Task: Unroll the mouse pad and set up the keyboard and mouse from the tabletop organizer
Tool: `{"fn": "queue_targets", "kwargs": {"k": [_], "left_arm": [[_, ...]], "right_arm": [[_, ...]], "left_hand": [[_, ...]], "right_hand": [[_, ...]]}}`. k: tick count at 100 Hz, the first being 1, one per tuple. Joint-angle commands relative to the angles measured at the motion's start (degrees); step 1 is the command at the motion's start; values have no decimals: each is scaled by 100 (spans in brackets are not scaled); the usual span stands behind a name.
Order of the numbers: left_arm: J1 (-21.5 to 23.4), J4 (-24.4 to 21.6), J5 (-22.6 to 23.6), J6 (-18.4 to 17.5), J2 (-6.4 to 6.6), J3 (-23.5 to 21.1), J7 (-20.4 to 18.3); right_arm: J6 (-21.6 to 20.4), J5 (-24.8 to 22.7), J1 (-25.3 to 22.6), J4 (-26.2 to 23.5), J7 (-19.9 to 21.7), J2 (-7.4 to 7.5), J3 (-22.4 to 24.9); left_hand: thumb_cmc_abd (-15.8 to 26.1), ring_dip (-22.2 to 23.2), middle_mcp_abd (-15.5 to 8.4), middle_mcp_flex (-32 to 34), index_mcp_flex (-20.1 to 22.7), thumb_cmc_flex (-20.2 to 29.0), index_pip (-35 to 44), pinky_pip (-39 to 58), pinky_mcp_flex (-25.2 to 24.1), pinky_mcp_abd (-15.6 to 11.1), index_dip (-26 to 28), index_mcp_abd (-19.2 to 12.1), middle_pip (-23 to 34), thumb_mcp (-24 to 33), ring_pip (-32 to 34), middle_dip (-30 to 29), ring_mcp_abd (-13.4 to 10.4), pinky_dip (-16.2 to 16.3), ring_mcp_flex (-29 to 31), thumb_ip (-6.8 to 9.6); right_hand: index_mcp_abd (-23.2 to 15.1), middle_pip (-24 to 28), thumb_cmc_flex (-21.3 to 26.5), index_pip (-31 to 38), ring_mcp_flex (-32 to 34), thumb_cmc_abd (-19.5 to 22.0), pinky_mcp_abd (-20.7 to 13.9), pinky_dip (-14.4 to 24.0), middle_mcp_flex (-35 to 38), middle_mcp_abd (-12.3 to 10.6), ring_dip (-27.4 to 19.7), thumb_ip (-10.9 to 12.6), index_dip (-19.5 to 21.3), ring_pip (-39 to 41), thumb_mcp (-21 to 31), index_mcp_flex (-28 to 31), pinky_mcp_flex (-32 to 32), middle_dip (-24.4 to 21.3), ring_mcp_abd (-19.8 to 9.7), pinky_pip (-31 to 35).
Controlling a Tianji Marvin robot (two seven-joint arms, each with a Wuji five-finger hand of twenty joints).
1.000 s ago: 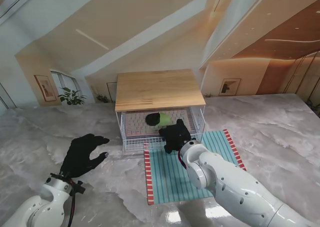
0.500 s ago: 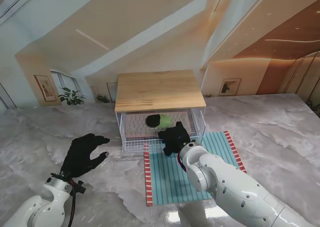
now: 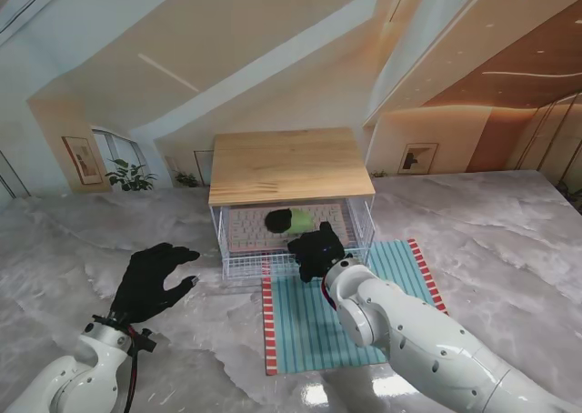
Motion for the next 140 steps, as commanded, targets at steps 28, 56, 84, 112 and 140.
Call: {"fn": "queue_targets", "kwargs": {"k": [28,56,84,112,140], "left_arm": [[-28,-16,-36,-53,-33,29,-92],[-20,-24,-21,-65,-34,14,-75],[-8,-39,-9,-77,-35,4,-57],[-2,-46,-13,-74,-36,10,-61],[9,-59,-11,-66,-36,9,-57]], "right_arm": [[-275,16,-99,40,158,49,68],[-372,46,-161,-91,250,71,206],[-305,-21,-331,-372,398,115,318],[-265,-130,-527,-676,596,177,432],[-303,-256,-740,-922,775,246,555]], "left_hand": [[31,-35,8,-206,-78,-177,-72,-79,-55,-110,-69,31,-28,-70,-31,2,-176,-38,-75,-11],[35,-36,1,-208,-85,-178,-77,-78,-54,-110,-71,41,-29,-62,-33,2,-188,-38,-80,-10],[32,-36,9,-211,-79,-178,-76,-76,-54,-111,-71,35,-29,-65,-32,2,-181,-37,-80,-11],[29,-34,12,-206,-82,-180,-77,-77,-54,-111,-71,46,-25,-57,-27,4,-176,-37,-74,-9],[35,-35,7,-209,-78,-184,-76,-77,-54,-111,-71,39,-26,-59,-27,3,-178,-37,-77,-11]], "right_hand": [[-415,585,188,344,869,398,376,1019,413,393,439,-249,426,1279,268,480,712,410,79,1015],[-442,687,214,384,925,548,425,1346,378,450,533,-328,728,1681,461,506,823,704,171,1118],[-315,645,217,317,949,496,442,1400,416,504,522,-299,736,1695,494,526,839,737,203,1116],[-261,604,245,280,958,454,441,1421,431,530,509,-271,713,1691,469,547,838,746,218,1101],[-274,576,264,268,958,415,440,1434,454,530,502,-256,699,1694,452,577,839,743,218,1095]]}}
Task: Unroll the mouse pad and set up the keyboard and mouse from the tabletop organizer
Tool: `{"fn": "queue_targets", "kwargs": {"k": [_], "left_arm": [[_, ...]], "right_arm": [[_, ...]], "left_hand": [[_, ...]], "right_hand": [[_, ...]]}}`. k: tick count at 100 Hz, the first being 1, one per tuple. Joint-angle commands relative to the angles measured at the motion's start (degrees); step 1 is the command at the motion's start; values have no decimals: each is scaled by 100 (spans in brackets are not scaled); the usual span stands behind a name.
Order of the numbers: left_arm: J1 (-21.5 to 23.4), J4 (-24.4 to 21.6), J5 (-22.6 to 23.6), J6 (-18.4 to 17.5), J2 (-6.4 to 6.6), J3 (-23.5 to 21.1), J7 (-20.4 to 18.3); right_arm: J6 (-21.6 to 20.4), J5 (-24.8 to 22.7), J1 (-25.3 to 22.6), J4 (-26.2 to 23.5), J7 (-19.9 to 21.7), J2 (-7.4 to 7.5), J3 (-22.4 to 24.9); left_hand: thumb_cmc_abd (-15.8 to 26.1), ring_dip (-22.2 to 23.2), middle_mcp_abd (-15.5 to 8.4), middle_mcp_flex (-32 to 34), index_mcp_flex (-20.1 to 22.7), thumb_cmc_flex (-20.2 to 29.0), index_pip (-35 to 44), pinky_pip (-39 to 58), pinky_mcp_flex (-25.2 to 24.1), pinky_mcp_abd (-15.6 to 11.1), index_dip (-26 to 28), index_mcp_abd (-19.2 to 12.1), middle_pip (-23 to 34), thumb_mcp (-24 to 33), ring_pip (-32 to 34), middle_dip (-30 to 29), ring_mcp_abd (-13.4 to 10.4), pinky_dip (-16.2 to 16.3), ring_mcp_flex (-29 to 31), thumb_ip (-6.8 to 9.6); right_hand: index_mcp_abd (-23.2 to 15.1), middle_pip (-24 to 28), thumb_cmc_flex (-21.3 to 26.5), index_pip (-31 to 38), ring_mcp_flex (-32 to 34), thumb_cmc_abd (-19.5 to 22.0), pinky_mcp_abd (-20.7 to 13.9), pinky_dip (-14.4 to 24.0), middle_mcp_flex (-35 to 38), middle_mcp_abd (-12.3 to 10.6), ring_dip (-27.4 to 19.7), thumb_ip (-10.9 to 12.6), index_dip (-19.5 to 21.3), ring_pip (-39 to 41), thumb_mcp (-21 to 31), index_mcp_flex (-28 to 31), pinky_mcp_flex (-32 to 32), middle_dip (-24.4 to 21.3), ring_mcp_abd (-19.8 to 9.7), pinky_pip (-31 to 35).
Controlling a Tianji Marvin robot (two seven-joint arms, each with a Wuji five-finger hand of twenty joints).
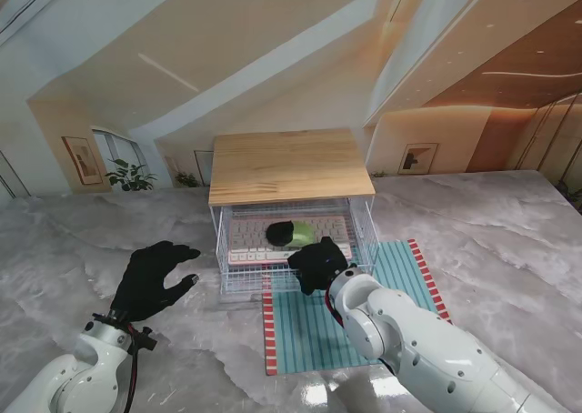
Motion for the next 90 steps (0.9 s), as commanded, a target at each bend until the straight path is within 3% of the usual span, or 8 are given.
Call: {"fn": "queue_targets", "kwargs": {"k": [1,55,70,85,90], "left_arm": [[29,-43,1,-27,-31,11,-73],[20,-42,-15,-24,-33,31,-81],[20,-41,-14,-30,-32,33,-82],[22,-44,-21,-18,-32,40,-89],[22,-44,-16,-12,-32,41,-87]], "right_arm": [[-32,-44,-109,-112,115,29,-6],[-118,-209,-629,-576,248,108,309],[-106,-242,-673,-612,294,121,345],[-156,-237,-751,-627,298,129,446],[-192,-255,-786,-644,280,134,489]], "left_hand": [[34,-35,5,-208,-78,-182,-76,-76,-54,-111,-71,35,-25,-58,-26,4,-177,-37,-74,-11],[24,-35,12,-208,-77,-187,-78,-82,-54,-120,-72,44,-24,-56,-29,4,-174,-40,-78,-10],[29,-36,5,-204,-80,-187,-79,-83,-53,-120,-73,40,-25,-56,-30,4,-176,-41,-79,-11],[28,-37,9,-210,-81,-191,-79,-83,-53,-120,-72,37,-28,-54,-33,3,-181,-41,-81,-11],[25,-37,5,-210,-81,-188,-78,-84,-53,-120,-72,44,-28,-55,-31,3,-177,-41,-74,-11]], "right_hand": [[-92,233,267,200,504,16,160,214,174,370,277,12,77,648,276,397,5,169,38,208],[-66,196,270,176,503,-17,128,221,189,386,270,26,55,652,254,397,-2,174,38,185],[-137,74,189,73,426,-127,44,165,147,288,188,49,-113,439,202,372,-69,43,43,84],[-88,-36,-802,-159,-70,-546,-43,-31,-414,179,140,177,-387,6,-307,-29,-490,-39,29,-189],[-33,-97,-1249,-875,-298,-414,-73,-150,-653,142,228,396,17,-165,-501,55,-680,-33,-10,-293]]}}
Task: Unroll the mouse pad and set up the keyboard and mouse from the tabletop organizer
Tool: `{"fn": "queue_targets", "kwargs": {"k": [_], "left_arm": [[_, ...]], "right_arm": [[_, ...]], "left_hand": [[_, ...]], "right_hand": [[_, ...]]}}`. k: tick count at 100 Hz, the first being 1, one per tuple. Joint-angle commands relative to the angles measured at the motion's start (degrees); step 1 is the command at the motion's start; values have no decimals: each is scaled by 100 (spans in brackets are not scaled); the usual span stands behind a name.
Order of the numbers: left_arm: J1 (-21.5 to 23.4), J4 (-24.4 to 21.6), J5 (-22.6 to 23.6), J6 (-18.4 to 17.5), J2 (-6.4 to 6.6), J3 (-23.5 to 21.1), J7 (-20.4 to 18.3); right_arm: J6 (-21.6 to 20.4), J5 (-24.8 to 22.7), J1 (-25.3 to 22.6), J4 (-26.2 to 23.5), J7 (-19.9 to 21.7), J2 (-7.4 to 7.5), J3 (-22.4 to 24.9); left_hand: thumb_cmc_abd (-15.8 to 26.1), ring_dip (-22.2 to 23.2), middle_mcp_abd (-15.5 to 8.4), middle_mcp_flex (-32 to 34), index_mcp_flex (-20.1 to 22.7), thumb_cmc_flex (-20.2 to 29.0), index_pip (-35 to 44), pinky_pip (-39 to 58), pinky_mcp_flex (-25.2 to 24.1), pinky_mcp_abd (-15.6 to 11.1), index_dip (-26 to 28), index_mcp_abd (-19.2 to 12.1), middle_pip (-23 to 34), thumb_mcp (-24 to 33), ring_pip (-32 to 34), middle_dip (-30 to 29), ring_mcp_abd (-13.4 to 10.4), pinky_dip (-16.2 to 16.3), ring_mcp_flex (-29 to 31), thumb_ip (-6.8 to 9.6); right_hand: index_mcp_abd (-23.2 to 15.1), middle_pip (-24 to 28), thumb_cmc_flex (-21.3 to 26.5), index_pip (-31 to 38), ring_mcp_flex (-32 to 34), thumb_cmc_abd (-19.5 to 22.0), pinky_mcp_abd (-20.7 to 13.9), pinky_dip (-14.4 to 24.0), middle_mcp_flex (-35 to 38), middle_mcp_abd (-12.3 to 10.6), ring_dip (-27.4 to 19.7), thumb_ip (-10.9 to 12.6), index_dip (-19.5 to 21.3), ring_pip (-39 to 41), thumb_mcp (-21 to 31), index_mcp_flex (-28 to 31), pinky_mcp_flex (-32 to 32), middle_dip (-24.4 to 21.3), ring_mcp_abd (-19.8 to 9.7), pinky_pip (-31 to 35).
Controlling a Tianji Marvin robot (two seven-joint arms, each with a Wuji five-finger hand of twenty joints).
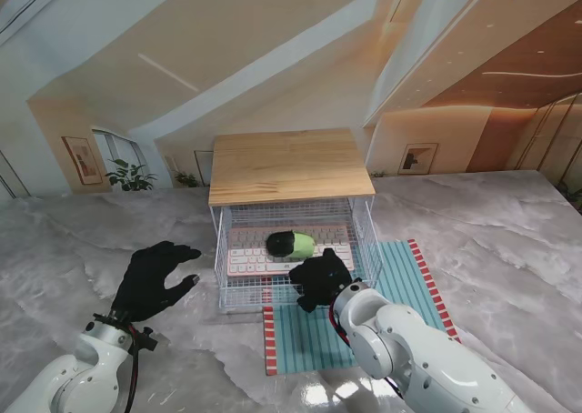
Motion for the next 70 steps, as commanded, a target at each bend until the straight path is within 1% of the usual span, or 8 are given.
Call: {"fn": "queue_targets", "kwargs": {"k": [1,5,7,8,10,34,56,70], "left_arm": [[22,-40,-8,-12,-31,23,-83],[20,-40,-12,-11,-32,25,-80],[20,-41,-15,-10,-32,25,-81],[19,-41,-16,-10,-33,26,-81],[18,-41,-16,-10,-33,27,-81],[11,-43,-21,-1,-33,36,-87],[16,-48,-26,-7,-36,30,-74],[26,-56,-41,4,-41,31,-68]], "right_arm": [[-94,-47,-107,-45,27,25,36],[-130,-77,-136,-54,-11,26,71],[-143,-92,-151,-57,-38,26,88],[-150,-99,-158,-60,-50,25,97],[-162,-109,-174,-68,-70,25,115],[-275,-132,-389,-220,-307,1,367],[-448,-52,-600,-470,-516,-40,734],[-628,147,-689,-615,-673,-88,994]], "left_hand": [[25,-36,5,-207,-78,-187,-77,-84,-53,-120,-71,33,-26,-53,-30,3,-177,-40,-73,-11],[24,-37,9,-209,-80,-188,-78,-84,-53,-120,-72,35,-28,-52,-33,3,-180,-40,-81,-11],[26,-38,5,-207,-79,-188,-78,-84,-53,-120,-72,37,-26,-52,-34,3,-182,-40,-82,-11],[27,-38,4,-210,-82,-188,-80,-84,-53,-120,-72,39,-28,-52,-34,2,-180,-40,-82,-11],[27,-37,1,-210,-80,-190,-79,-84,-53,-120,-72,35,-28,-53,-32,3,-178,-40,-78,-11],[29,-36,8,-214,-85,-189,-82,-84,-53,-120,-74,33,-29,-57,-31,2,-184,-40,-77,-13],[30,-36,13,-208,-81,-187,-80,-84,-52,-119,-73,31,-28,-57,-32,2,-171,-40,-76,-12],[28,-36,11,-199,-77,-185,-79,-81,-54,-110,-72,34,-24,-61,-32,4,-177,-39,-70,-12]], "right_hand": [[-43,-3,-485,-590,-217,17,-65,-175,-394,133,155,306,335,-38,-197,57,-275,-5,-10,-137],[-12,-40,-707,-1018,-371,156,-72,-223,-558,101,163,527,629,-159,-298,76,-398,-34,-30,-228],[17,-72,-830,-1177,-457,251,-72,-249,-658,83,148,682,701,-235,-321,63,-466,-50,-30,-290],[22,-85,-872,-1306,-501,289,-74,-265,-703,72,151,798,861,-276,-364,69,-498,-65,-29,-314],[20,-126,-936,-1446,-590,336,-76,-297,-785,54,129,869,982,-375,-407,15,-564,-90,-23,-379],[-86,-458,-1261,-1991,-1515,643,-71,-456,-1741,-181,-112,933,802,-1247,-951,-872,-1031,-326,-70,-788],[-137,-522,-1359,-2054,-2228,928,-232,-365,-2375,-358,-173,988,613,-1572,-1334,-1395,-1013,-452,-258,-721],[-149,-699,-1306,-1969,-2298,983,-240,-291,-2496,-454,-365,1015,510,-2000,-1371,-1484,-809,-664,-313,-625]]}}
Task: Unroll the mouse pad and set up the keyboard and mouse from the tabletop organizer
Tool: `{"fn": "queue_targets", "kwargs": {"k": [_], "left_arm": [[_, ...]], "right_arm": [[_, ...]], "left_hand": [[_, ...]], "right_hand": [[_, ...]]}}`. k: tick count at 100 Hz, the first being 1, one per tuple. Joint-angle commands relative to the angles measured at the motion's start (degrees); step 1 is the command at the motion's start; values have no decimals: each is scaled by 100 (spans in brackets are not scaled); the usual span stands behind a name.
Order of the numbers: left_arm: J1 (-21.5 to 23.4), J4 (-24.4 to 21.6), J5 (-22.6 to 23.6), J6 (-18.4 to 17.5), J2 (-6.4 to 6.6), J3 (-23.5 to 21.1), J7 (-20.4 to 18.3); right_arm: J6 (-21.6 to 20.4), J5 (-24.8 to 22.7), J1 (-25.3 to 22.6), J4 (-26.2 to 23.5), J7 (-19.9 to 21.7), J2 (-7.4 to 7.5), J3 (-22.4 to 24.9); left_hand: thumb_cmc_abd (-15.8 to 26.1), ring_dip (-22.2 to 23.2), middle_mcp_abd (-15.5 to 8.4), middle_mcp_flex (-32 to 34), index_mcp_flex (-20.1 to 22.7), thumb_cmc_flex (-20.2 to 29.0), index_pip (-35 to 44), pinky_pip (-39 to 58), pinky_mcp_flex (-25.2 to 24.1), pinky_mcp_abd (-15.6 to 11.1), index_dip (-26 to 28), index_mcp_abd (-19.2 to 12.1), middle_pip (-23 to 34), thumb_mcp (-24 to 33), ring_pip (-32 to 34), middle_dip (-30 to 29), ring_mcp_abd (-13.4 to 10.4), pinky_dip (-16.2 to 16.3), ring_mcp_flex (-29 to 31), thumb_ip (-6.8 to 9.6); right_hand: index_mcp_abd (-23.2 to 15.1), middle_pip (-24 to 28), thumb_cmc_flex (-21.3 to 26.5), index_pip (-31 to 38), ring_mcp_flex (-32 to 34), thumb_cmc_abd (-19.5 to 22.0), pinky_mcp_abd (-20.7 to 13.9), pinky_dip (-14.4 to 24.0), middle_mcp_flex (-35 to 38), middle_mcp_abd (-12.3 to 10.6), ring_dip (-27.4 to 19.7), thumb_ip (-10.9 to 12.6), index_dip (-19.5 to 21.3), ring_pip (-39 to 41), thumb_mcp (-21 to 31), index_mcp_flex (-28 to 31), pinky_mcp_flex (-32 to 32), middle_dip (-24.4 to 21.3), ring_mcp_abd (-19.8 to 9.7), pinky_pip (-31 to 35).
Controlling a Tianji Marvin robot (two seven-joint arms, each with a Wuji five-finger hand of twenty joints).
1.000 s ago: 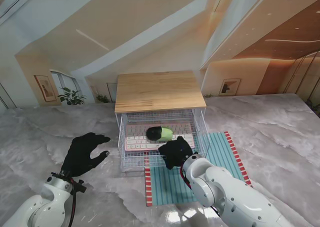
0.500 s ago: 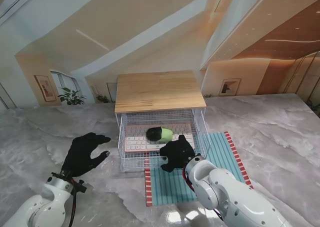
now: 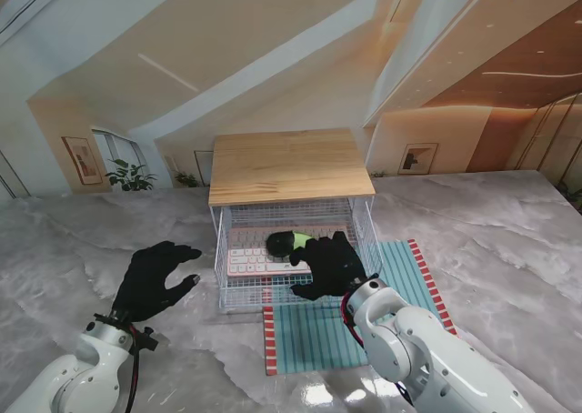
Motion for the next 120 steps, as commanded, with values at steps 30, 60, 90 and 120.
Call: {"fn": "queue_targets", "kwargs": {"k": [30,60,90,120], "left_arm": [[58,-66,-25,3,-41,-10,-56],[118,-106,10,29,-41,-56,-25],[211,-148,66,17,-41,-149,22],[267,-192,95,34,-39,-202,26]], "right_arm": [[-733,549,417,29,84,-67,212],[-566,315,1327,626,150,-81,-514],[74,415,1998,1197,242,-179,-1336],[647,617,2518,1902,-98,-405,-2091]], "left_hand": [[35,-35,16,-211,-81,-179,-90,-71,-54,-110,-77,36,-30,-65,-31,1,-175,-33,-79,-13],[29,-36,13,-210,-74,-177,-94,-70,-55,-110,-80,41,-28,-64,-31,2,-172,-33,-79,-12],[33,-36,13,-213,-78,-180,-96,-70,-55,-110,-81,38,-28,-67,-29,2,-172,-33,-81,-11],[30,-36,15,-217,-77,-185,-94,-73,-52,-124,-80,43,-30,-67,-29,1,-178,-35,-83,-11]], "right_hand": [[-532,-926,573,137,-156,-324,-49,-749,-291,-368,-1051,5,-451,-2185,831,-480,358,-639,-265,-691],[-1295,-1478,1073,407,-188,-887,35,-2058,-500,-589,-1479,-118,-869,-3051,1346,-938,417,-849,-166,-1343],[-1306,-1532,1065,620,-142,-1126,220,-2741,-637,-498,-1548,-171,-1147,-3180,1253,-1184,449,-867,-139,-1255],[-1210,-1537,1072,724,-293,-1233,199,-2982,-668,-363,-1574,-209,-1235,-3250,1257,-1245,107,-873,-146,-1455]]}}
